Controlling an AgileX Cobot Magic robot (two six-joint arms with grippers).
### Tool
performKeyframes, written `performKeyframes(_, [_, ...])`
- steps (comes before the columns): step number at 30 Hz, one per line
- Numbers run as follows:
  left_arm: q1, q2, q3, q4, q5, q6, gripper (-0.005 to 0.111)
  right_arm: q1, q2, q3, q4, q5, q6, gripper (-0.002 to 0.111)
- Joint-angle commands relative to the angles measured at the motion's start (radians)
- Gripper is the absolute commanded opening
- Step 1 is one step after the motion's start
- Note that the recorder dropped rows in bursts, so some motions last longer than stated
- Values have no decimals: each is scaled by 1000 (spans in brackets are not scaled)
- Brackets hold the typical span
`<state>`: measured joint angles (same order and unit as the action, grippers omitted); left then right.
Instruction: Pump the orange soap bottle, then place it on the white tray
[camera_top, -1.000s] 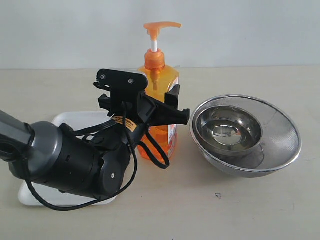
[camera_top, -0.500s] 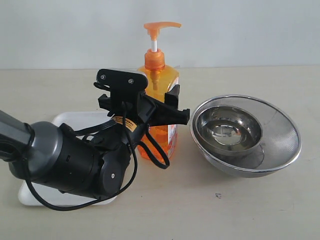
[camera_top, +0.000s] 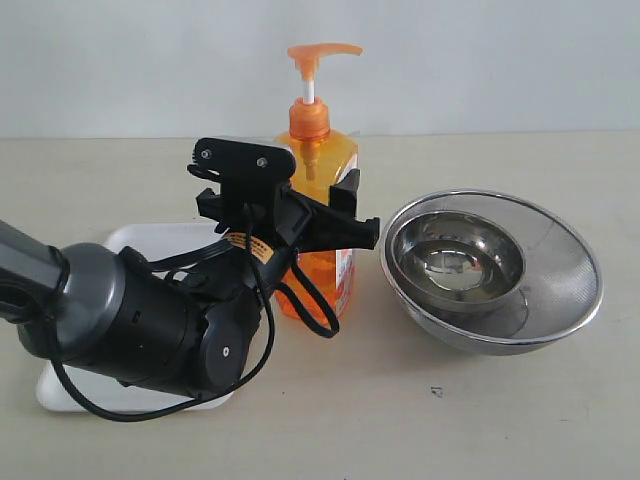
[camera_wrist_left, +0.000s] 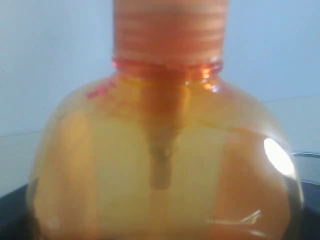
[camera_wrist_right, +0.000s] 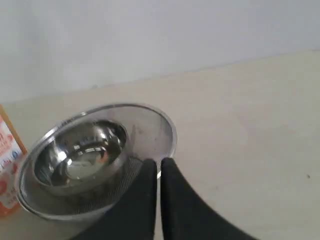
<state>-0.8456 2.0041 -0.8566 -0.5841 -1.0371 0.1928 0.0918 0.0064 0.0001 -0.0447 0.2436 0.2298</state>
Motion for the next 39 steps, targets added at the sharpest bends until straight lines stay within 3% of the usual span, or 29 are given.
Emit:
performKeyframes(1, [-3, 8, -5, -3, 16, -21, 5, -2, -6, 0, 57, -84, -56, 0])
performKeyframes(9, [-3, 8, -5, -3, 16, -21, 5, -2, -6, 0, 60, 92, -187, 0])
performKeyframes(39, [-3, 8, -5, -3, 16, -21, 5, -2, -6, 0, 60, 104, -187, 0])
